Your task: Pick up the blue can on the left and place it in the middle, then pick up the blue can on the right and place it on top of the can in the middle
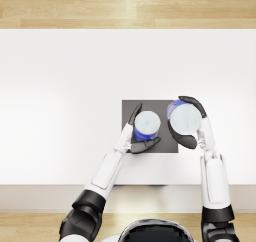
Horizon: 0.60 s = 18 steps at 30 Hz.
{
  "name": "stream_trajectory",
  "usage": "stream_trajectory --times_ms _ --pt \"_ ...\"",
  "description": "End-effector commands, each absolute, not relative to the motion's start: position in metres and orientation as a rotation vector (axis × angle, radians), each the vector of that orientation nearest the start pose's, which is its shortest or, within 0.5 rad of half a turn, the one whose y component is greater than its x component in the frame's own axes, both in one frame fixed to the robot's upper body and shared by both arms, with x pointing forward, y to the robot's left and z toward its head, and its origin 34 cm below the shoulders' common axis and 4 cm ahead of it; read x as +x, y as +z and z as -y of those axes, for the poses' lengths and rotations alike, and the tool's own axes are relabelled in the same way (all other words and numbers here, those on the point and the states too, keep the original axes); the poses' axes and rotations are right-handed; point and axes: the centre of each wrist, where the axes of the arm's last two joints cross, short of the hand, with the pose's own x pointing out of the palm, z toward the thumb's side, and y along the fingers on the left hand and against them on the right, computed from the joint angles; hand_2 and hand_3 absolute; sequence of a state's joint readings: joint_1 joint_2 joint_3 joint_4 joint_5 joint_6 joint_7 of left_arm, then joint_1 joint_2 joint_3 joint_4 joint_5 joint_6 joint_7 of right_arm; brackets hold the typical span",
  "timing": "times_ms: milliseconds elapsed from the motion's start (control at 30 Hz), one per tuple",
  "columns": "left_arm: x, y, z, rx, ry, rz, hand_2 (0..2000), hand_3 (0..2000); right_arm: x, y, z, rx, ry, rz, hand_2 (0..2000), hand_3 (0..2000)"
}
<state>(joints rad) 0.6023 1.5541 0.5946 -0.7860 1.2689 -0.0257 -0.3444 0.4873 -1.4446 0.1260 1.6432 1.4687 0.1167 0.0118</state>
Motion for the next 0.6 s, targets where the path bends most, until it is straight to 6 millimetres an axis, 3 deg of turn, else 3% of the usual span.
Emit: stream_trajectory --times_ms 33,200,333,367,467,600 --pt "0.331 0.088 -0.087 0.116 -1.993 0.155 0 0 0.301 0.285 0.140 -0.578 1.860 0.462 2000 1520" --pt "0.310 0.116 -0.104 0.168 -1.940 0.323 0 0 0.305 0.286 0.113 -0.580 1.950 0.453 2000 1520" --pt "0.279 0.145 -0.155 0.105 -1.808 0.301 0 0 0.313 0.280 0.103 -0.551 1.981 0.424 2000 1520" --pt "0.271 0.148 -0.179 0.082 -1.720 0.300 0 0 0.315 0.275 0.101 -0.540 2.001 0.403 2000 1520" --pt "0.264 0.123 -0.216 -0.040 -1.571 0.212 0 0 0.318 0.265 0.092 -0.528 2.081 0.356 2000 1520" --pt "0.251 0.068 -0.207 -0.209 -1.596 0.019 0 0 0.325 0.251 0.087 -0.377 2.037 0.174 2000 1520"
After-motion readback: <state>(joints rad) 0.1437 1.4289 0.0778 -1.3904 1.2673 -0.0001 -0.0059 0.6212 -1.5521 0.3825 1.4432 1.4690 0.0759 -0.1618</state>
